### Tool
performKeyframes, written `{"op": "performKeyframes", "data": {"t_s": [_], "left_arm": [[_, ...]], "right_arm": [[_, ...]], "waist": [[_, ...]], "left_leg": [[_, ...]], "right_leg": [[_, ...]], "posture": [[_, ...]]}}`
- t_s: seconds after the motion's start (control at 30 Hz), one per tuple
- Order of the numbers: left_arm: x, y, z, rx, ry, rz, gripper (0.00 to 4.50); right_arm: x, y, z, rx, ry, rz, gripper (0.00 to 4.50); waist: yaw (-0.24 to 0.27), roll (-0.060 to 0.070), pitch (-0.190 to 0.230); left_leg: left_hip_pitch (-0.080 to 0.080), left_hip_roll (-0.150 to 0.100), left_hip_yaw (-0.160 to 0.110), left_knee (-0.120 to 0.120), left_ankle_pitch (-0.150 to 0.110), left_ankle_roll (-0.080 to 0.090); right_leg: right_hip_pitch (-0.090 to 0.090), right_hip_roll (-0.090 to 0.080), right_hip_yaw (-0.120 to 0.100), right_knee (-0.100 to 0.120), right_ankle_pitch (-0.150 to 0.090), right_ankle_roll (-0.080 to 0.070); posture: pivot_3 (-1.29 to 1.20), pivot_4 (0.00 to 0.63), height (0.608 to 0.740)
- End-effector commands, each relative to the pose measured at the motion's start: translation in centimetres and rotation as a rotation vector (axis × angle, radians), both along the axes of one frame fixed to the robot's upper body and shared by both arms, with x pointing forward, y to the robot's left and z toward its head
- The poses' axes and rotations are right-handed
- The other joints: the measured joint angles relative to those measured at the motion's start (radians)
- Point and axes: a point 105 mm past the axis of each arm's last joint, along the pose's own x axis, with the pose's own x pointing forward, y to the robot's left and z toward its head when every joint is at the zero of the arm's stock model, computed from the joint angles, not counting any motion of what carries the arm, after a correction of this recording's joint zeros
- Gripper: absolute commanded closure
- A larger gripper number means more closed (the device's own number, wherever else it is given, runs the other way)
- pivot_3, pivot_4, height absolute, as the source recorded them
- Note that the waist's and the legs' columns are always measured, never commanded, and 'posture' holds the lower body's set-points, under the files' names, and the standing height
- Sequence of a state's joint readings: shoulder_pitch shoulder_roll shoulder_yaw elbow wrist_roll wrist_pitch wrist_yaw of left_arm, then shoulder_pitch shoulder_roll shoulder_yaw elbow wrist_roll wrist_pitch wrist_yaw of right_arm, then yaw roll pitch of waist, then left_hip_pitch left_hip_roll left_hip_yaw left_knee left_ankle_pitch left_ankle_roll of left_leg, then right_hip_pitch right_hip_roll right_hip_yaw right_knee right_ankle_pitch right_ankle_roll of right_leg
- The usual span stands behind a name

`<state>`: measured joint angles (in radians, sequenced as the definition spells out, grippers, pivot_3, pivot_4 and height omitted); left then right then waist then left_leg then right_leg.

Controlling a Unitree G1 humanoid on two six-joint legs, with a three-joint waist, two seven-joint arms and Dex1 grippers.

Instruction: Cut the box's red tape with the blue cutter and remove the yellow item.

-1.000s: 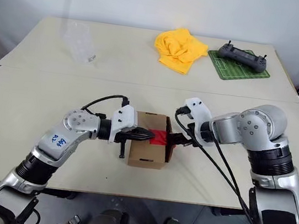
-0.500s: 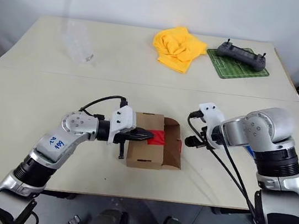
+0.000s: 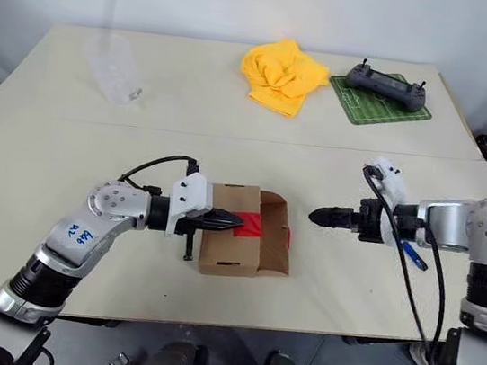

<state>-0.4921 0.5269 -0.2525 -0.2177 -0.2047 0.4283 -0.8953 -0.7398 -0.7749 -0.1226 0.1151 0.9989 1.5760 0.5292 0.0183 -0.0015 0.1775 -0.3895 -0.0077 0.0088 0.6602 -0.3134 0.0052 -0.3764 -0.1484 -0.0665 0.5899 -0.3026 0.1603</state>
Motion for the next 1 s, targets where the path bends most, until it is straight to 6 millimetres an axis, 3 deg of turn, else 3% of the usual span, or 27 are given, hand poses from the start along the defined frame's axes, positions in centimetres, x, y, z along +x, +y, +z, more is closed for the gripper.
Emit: {"op": "performKeyframes", "data": {"t_s": [0.03,0.27,0.6,0.67,0.77,0.83,1.0], "left_arm": [[0.3,0.9,-1.8,0.047,0.071,0.033,4.5],[0.5,1.0,-1.1,0.038,0.062,0.038,4.5],[0.5,2.0,-0.9,0.044,0.055,0.072,4.5],[0.5,2.1,-0.9,0.043,0.056,0.075,4.5],[0.5,1.9,-0.9,0.04,0.054,0.075,4.5],[0.5,1.8,-1.0,0.038,0.054,0.076,4.5],[0.4,1.7,-1.0,0.037,0.057,0.076,4.5]], "right_arm": [[0.3,0.9,0.2,0.056,-0.039,0.034,0.08],[1.9,3.1,-2.1,0.095,-0.037,0.072,0.08],[0.6,3.5,-2.9,0.038,-0.066,0.172,0.08],[0.9,3.2,-3.2,-0.047,-0.129,0.183,0.08],[3.1,2.3,-2.8,-0.332,-0.365,0.131,0.08],[3.8,2.7,-1.8,-0.394,-0.469,0.106,0.08],[3.1,4.5,-1.3,-0.473,-0.608,0.155,0.08]], "waist": [[0.001,0.0,0.0],[0.0,0.001,0.0],[-0.004,0.001,0.0],[-0.003,0.001,0.0],[-0.004,0.001,0.0],[-0.003,0.001,0.0],[0.0,0.001,0.0]], "left_leg": [[0.0,0.0,0.001,0.0,0.0,0.0],[0.0,0.0,0.002,0.001,0.0,-0.001],[0.0,0.001,0.002,0.001,-0.001,-0.002],[0.0,0.001,0.002,0.001,-0.001,-0.002],[0.0,0.0,0.002,0.002,-0.001,-0.003],[0.0,0.0,0.002,0.003,-0.001,-0.003],[0.0,0.001,0.002,0.003,-0.002,-0.004]], "right_leg": [[0.0,0.0,0.0,0.0,0.0,0.0],[-0.001,0.0,0.0,0.0,0.0,0.001],[-0.001,0.001,-0.001,0.001,0.0,0.001],[-0.001,0.001,-0.001,0.001,0.0,0.001],[-0.001,0.001,-0.001,0.001,0.0,0.001],[-0.001,0.001,-0.001,0.001,0.001,0.001],[-0.001,0.001,-0.001,0.002,0.001,0.001]], "posture": [[0.0,0.15,0.74],[0.0,0.15,0.74],[0.0,0.15,0.74],[0.0,0.15,0.74],[0.0,0.15,0.74],[0.0,0.15,0.74],[0.0,0.15,0.74]]}}
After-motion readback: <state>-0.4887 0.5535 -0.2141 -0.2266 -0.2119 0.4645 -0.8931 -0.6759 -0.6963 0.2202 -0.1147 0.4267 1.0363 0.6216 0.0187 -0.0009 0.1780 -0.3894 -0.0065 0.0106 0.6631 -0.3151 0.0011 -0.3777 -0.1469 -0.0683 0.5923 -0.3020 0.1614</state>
